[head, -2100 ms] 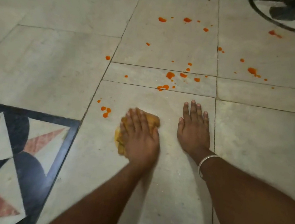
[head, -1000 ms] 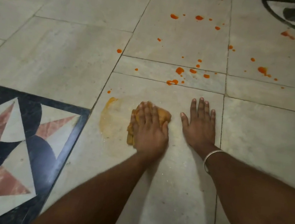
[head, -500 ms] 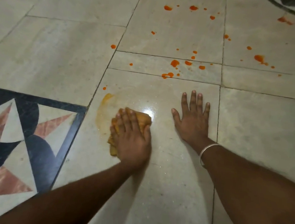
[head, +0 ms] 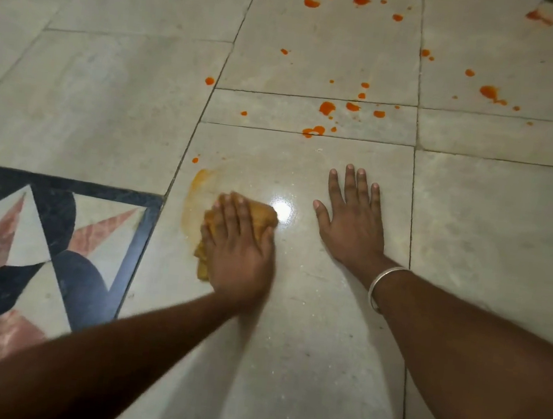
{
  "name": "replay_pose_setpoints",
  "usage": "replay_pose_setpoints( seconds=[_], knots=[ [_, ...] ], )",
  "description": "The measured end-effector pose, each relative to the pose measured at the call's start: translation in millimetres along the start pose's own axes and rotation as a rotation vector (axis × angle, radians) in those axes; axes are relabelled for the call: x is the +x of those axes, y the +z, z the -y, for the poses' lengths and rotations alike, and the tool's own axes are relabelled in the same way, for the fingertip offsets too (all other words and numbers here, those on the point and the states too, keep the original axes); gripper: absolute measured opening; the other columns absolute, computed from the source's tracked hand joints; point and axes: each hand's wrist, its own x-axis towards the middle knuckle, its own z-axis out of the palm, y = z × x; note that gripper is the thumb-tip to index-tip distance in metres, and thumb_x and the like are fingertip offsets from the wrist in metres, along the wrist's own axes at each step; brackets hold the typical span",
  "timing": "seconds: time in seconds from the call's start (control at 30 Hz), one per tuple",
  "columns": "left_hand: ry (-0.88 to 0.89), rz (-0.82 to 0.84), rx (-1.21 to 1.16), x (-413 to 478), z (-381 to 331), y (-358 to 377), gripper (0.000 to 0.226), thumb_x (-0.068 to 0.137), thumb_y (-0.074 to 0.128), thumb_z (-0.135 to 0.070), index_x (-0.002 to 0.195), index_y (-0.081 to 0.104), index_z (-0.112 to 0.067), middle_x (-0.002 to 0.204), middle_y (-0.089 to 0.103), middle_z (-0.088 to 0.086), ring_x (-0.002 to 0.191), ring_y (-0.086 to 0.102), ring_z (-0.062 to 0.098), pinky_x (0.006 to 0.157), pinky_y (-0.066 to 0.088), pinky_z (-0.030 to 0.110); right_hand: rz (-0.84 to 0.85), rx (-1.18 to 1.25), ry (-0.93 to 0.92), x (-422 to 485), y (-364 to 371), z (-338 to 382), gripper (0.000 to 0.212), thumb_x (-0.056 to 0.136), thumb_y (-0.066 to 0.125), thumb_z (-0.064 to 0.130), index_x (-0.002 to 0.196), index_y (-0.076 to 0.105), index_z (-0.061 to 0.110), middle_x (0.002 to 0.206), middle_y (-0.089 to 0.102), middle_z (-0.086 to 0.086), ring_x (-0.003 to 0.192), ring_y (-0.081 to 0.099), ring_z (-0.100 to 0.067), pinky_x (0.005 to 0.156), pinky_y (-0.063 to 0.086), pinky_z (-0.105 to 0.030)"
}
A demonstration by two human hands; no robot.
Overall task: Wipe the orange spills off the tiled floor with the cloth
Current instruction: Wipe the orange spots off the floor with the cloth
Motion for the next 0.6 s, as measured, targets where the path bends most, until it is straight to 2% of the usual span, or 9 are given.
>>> replay_pose_setpoints(
  seconds=[0.07, 0.17, 0.3, 0.43, 0.47, 0.53, 0.6],
  knots=[
    [0.114, 0.012, 0.009, -12.7, -32.1, 9.0, 0.079, 0.104, 0.008, -0.062, 0.166, -0.005, -0.015, 0.174, -0.014, 0.008, 0.16, -0.015, 0.027, 0.129, -0.007, 0.052, 0.001, -0.006, 0.001, -0.4, 0.7, 1.2, 0.075, 0.1, 0.006, 0.06, 0.164, 0.009, 0.019, 0.171, 0.005, -0.013, 0.158, 0.002, -0.03, 0.127, 0.003, -0.051],
    [0.222, 0.05, 0.008, 21.8, -51.8, 8.6, 0.075, 0.107, 0.014, -0.059, 0.166, -0.003, -0.017, 0.174, -0.013, 0.007, 0.16, -0.017, 0.025, 0.129, -0.01, 0.051, 0.011, -0.005, -0.016, 1.1, 1.1, -1.2, 0.072, 0.101, 0.006, 0.056, 0.164, 0.008, 0.02, 0.171, 0.004, -0.013, 0.158, 0.002, -0.029, 0.128, 0.002, -0.05],
    [0.112, 0.052, -0.015, 70.7, -5.5, -11.0, 0.071, 0.109, 0.016, -0.054, 0.166, -0.005, -0.016, 0.174, -0.014, 0.007, 0.16, -0.016, 0.025, 0.129, -0.008, 0.054, 0.026, 0.0, -0.022, 2.4, -1.1, -4.8, 0.07, 0.102, 0.009, 0.054, 0.164, 0.008, 0.02, 0.171, 0.004, -0.012, 0.158, 0.002, -0.029, 0.128, 0.003, -0.049],
    [0.08, 0.07, -0.027, 56.5, 35.4, -35.4, 0.074, 0.11, 0.026, -0.051, 0.166, -0.004, -0.012, 0.174, -0.013, 0.012, 0.16, -0.014, 0.03, 0.128, -0.009, 0.055, 0.014, 0.006, -0.006, 1.4, -1.5, -1.6, 0.07, 0.102, 0.009, 0.053, 0.164, 0.011, 0.02, 0.171, 0.006, -0.012, 0.158, 0.004, -0.029, 0.127, 0.004, -0.049],
    [0.078, 0.047, -0.001, 49.8, 37.0, -40.9, 0.075, 0.109, 0.033, -0.049, 0.166, 0.002, -0.009, 0.174, -0.006, 0.016, 0.161, -0.004, 0.035, 0.127, -0.004, 0.055, 0.011, 0.005, -0.004, 0.7, -1.0, -0.6, 0.07, 0.101, 0.009, 0.053, 0.164, 0.012, 0.02, 0.171, 0.008, -0.012, 0.158, 0.005, -0.029, 0.127, 0.004, -0.05],
    [0.101, 0.009, 0.068, 43.5, 32.3, -52.5, 0.068, 0.103, 0.05, -0.036, 0.158, 0.027, -0.004, 0.163, 0.027, 0.025, 0.148, 0.028, 0.042, 0.122, 0.02, 0.05, 0.012, 0.01, -0.002, -0.1, -0.7, -0.6, 0.071, 0.101, 0.009, 0.052, 0.163, 0.014, 0.019, 0.17, 0.009, -0.013, 0.158, 0.006, -0.03, 0.127, 0.003, -0.05],
    [0.148, -0.008, 0.067, 48.0, 29.5, -63.2, 0.043, 0.095, 0.059, -0.02, 0.136, 0.052, -0.006, 0.138, 0.054, 0.019, 0.125, 0.05, 0.034, 0.105, 0.039, 0.039, 0.014, 0.018, -0.001, -0.5, -2.5, 2.3, 0.072, 0.1, 0.007, 0.052, 0.164, 0.012, 0.019, 0.171, 0.007, -0.013, 0.158, 0.004, -0.03, 0.127, 0.001, -0.05]
  ],
)
